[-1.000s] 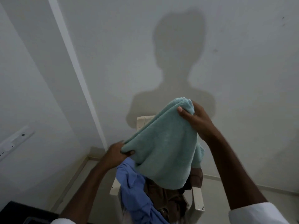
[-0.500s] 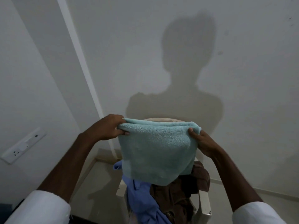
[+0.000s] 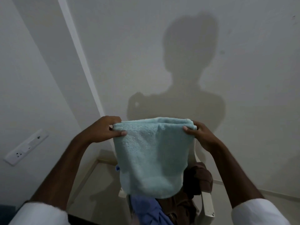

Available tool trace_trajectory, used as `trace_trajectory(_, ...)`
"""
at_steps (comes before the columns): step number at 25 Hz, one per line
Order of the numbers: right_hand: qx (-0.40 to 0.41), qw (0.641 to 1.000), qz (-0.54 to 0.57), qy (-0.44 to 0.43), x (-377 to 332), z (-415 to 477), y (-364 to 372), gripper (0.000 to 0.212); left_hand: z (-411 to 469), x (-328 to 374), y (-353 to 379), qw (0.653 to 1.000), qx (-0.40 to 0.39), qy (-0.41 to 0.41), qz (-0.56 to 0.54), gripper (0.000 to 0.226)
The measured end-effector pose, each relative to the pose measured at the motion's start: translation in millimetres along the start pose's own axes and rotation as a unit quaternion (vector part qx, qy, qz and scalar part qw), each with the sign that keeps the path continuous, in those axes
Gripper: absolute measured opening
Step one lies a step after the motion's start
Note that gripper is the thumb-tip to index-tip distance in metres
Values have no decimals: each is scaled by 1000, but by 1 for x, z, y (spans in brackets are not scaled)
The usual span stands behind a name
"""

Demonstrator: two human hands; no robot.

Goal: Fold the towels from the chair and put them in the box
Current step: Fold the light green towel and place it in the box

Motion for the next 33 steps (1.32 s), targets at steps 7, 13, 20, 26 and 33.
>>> trace_trajectory(7, -4, 999, 44, 2, -2, -3, 5, 32, -14, -38, -21, 978, 73, -45, 192, 52)
trace_trajectory(13, 35, 997, 55, -33, -20, -4, 27, 20, -14, -88, 11, 941, 86, -169, 280, 30)
trace_trajectory(20, 49, 995, 12, -86, -41, 3, 70, 24, -40, -146, 94, 883, 11, -469, -1, 36)
trace_trajectory(26, -35, 990, -69, -119, -35, -3, 85, 18, -38, -155, 161, 668, 117, -520, -519, 82)
trace_trajectory(33, -146, 960, -163, -172, -27, -19, 108, 19, -4, -144, 187, 738, 98, -478, -466, 34)
Point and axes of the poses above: each hand's wrist, its own z-axis towards the middle knuckle, its own y-axis out of the palm, x = y × z, the point moved 7 cm from there along z, towards the middle knuckle, and after that the axes turned 13 degrees about -z, right-handed, at the moved point
